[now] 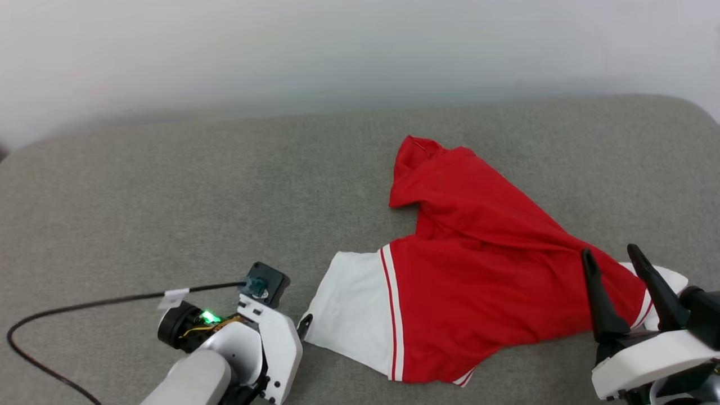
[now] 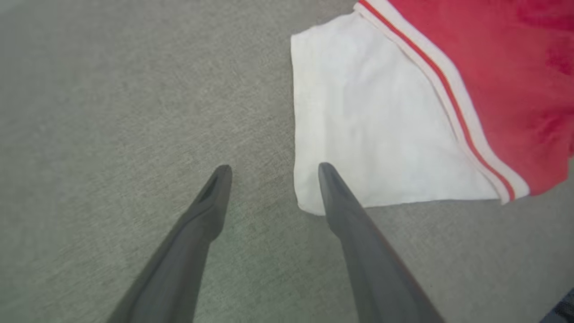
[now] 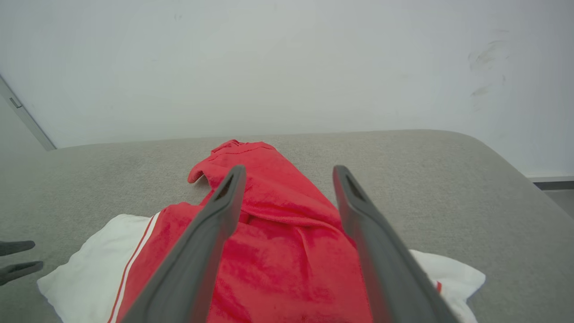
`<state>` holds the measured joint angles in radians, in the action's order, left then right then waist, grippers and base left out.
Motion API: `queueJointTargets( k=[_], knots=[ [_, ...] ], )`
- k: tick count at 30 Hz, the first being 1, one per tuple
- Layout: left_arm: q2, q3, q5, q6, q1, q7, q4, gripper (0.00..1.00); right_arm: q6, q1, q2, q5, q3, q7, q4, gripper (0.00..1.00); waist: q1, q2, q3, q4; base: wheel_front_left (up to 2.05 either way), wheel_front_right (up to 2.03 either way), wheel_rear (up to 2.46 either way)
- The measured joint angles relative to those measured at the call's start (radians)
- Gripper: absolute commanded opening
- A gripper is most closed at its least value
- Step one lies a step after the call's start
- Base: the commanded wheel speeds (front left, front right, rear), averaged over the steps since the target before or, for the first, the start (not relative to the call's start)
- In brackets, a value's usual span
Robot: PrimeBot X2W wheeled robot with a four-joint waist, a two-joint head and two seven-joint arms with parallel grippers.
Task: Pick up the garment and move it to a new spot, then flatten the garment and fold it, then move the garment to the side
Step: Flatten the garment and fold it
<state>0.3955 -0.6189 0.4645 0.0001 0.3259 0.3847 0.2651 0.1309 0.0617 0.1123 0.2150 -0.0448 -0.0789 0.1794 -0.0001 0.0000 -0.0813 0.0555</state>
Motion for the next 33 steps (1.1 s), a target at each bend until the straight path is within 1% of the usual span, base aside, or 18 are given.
queueJointTargets(
  k=[4,7,9,10,11,12,15,21,24,26,29,33],
  knots=[
    [0.001,-0.046,0.010,-0.056,0.058,0.106,0.043,1.00,0.000,-0.023,0.002,0.009,0.014,0.005,-0.001,1.00,0.0000,0.0000,-0.040,0.022,0.00,0.00,0.00],
    [-0.003,-0.084,0.021,-0.081,0.097,0.207,0.067,1.00,0.000,-0.037,0.005,0.015,0.016,0.008,-0.006,1.00,0.0000,0.0000,-0.068,0.039,0.00,0.00,0.00],
    [0.005,-0.110,0.017,-0.095,0.129,0.265,0.077,1.00,0.000,-0.045,0.007,0.024,0.019,0.008,-0.012,1.00,0.0000,0.0001,-0.083,0.050,0.00,0.00,0.00],
    [0.004,-0.119,0.021,-0.098,0.142,0.297,0.081,0.68,0.000,-0.047,0.007,0.025,0.019,0.009,-0.015,1.00,0.0000,0.0000,-0.089,0.056,0.00,0.00,0.00],
    [0.003,-0.124,0.033,-0.102,0.149,0.321,0.084,0.40,0.000,-0.051,0.008,0.025,0.018,0.008,-0.018,1.00,0.0000,0.0000,-0.094,0.062,0.00,0.00,0.00],
    [0.005,-0.130,0.037,-0.105,0.156,0.338,0.084,0.00,0.000,-0.053,0.009,0.026,0.016,0.009,-0.019,1.00,0.0000,0.0000,-0.097,0.067,0.00,0.00,0.00],
    [0.006,-0.132,0.051,-0.102,0.155,0.350,0.079,0.00,0.000,-0.054,0.010,0.030,0.006,0.008,-0.021,1.00,0.0000,0.0000,-0.100,0.077,0.00,0.00,0.00],
    [0.018,-0.085,0.053,-0.020,0.090,0.255,0.036,0.00,0.000,-0.051,0.010,0.040,-0.027,-0.014,-0.025,1.00,0.0001,0.0000,-0.079,0.067,0.00,0.00,0.00],
    [0.053,-0.047,0.050,0.033,0.063,0.209,-0.004,0.00,0.000,-0.049,0.012,0.049,-0.056,-0.038,-0.029,1.00,0.0001,0.0000,-0.066,0.052,0.00,0.00,0.00],
    [0.083,-0.013,0.049,0.069,0.045,0.177,-0.038,0.00,0.000,-0.048,0.010,0.070,-0.076,-0.069,-0.041,1.00,0.0001,0.0000,-0.058,0.042,0.00,0.00,0.00],
    [0.106,0.036,0.043,0.120,0.027,0.124,-0.099,0.00,0.000,-0.047,0.012,0.110,-0.118,-0.137,-0.081,1.00,0.0001,0.0000,-0.052,0.027,0.00,0.00,0.00],
    [0.135,0.081,0.038,0.168,0.006,0.077,-0.170,0.00,0.000,-0.065,0.048,0.165,-0.186,-0.255,-0.159,1.00,0.0001,0.0000,-0.049,0.009,0.00,0.00,0.00]
  ],
)
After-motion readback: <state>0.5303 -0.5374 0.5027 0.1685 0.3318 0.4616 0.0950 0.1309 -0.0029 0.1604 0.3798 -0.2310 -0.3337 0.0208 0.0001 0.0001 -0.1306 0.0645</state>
